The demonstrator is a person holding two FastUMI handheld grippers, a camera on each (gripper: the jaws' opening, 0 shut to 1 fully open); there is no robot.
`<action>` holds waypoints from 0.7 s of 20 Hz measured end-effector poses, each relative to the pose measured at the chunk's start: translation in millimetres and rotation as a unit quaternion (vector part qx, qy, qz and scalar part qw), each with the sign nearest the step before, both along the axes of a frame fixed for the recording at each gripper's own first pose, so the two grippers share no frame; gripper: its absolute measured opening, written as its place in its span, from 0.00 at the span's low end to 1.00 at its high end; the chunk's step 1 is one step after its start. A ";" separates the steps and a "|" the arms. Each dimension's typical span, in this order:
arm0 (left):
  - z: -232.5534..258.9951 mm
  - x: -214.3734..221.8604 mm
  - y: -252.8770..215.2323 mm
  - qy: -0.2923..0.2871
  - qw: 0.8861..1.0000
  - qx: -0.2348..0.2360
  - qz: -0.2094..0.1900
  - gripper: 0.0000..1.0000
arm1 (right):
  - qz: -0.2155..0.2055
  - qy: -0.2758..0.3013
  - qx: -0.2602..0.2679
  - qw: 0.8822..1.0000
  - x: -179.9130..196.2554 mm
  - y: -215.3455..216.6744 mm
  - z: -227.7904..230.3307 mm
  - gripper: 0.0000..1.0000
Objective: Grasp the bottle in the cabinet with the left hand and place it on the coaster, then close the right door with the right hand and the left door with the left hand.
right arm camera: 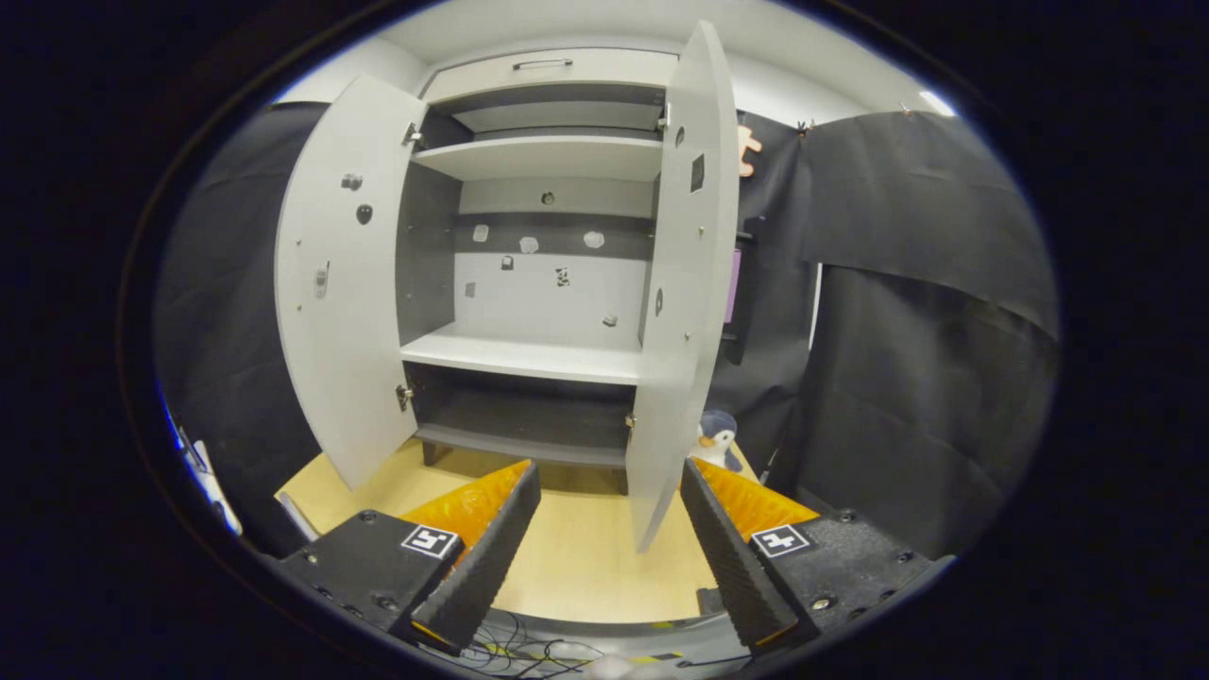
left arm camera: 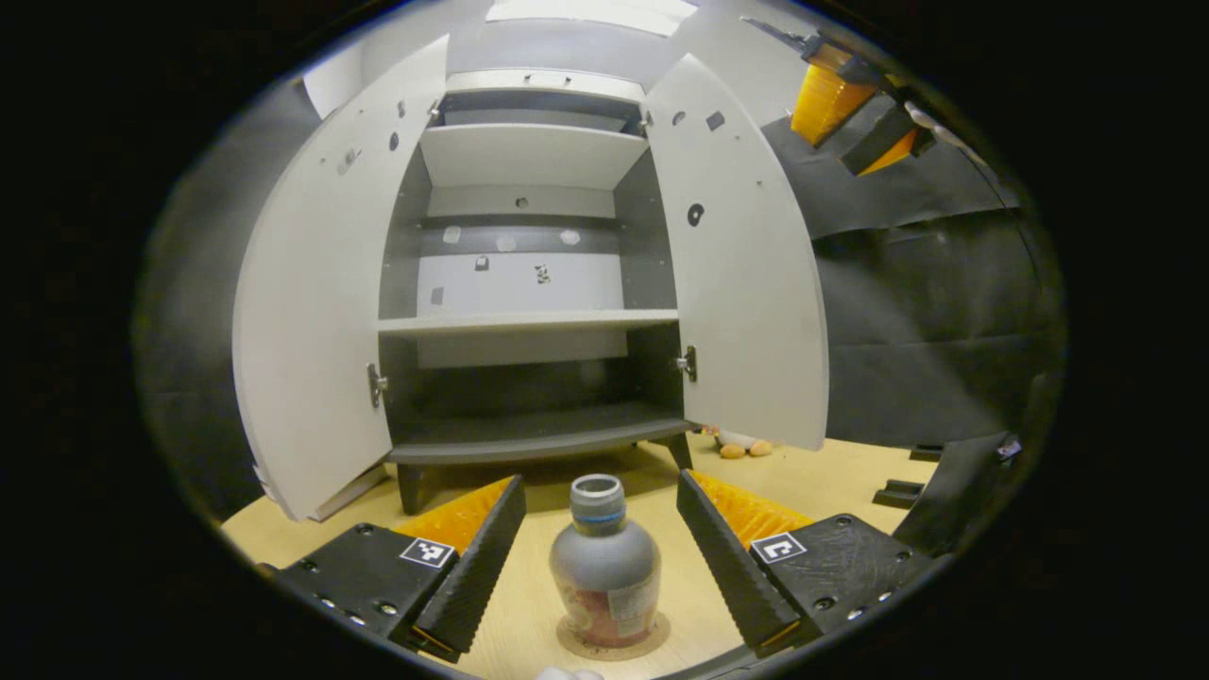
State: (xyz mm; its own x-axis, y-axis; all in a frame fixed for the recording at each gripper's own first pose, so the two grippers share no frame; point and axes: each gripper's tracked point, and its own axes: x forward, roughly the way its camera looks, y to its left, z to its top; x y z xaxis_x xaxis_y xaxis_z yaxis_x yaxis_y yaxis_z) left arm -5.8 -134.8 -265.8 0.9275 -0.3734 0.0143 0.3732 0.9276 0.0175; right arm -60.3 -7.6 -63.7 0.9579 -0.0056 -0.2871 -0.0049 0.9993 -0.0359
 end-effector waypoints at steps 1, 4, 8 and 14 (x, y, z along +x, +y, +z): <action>16.2 1.1 1.3 -0.006 1.000 -0.005 0.002 0.98 | -0.002 -0.002 0.005 1.000 -1.2 -1.0 -0.4 0.98; 73.1 5.4 8.0 -0.032 0.999 -0.023 0.012 0.98 | -0.008 -0.015 0.019 1.000 -3.4 -5.0 1.8 0.98; 149.6 9.6 26.8 -0.055 0.997 -0.044 0.029 0.99 | -0.009 -0.037 0.018 0.999 -2.8 -9.2 4.7 0.98; 233.3 6.5 70.5 -0.029 0.996 -0.040 0.068 1.00 | -0.009 -0.073 0.029 0.997 8.2 -19.2 19.2 0.98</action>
